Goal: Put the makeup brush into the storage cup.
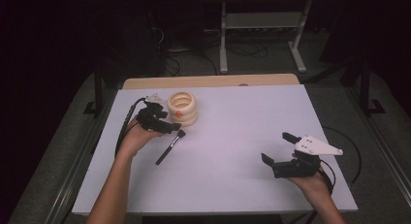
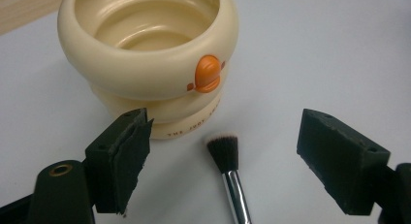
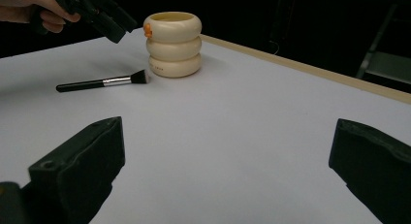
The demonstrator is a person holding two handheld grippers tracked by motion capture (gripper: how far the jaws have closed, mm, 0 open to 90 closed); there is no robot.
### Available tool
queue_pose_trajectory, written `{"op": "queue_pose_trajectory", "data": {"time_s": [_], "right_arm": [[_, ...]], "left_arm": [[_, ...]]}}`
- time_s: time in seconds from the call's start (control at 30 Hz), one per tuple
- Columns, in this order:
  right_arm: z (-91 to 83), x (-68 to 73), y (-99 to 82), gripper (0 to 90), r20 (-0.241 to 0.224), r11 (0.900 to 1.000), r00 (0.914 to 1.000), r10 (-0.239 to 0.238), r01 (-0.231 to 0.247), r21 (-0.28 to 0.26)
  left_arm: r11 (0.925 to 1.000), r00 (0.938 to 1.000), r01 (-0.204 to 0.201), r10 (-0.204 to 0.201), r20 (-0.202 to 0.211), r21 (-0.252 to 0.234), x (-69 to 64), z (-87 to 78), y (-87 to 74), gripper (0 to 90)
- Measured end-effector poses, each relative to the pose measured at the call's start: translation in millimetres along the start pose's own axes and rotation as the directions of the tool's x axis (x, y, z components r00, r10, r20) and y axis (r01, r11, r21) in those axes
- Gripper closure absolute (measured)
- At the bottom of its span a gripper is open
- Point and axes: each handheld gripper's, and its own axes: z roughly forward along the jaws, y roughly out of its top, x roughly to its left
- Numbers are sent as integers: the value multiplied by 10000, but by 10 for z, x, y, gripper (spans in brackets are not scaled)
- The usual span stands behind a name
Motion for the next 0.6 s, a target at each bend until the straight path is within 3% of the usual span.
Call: {"op": "queue_pose_trajectory", "data": {"time_s": [0.27,0.5,0.6], "right_arm": [[0,0,1,0,5,10000,10000,-7,7,-11],[3,1,0,0,-27,10000,10000,10,-10,26],[0,-2,2,0,-17,10000,10000,-25,25,-3]], "left_arm": [[9981,9999,-49,58,-135,614,0,33,-4,220],[9938,9996,147,-122,-236,1102,12,62,-8,249],[9909,9997,163,-134,-228,1333,-3,83,-1,294]]}}
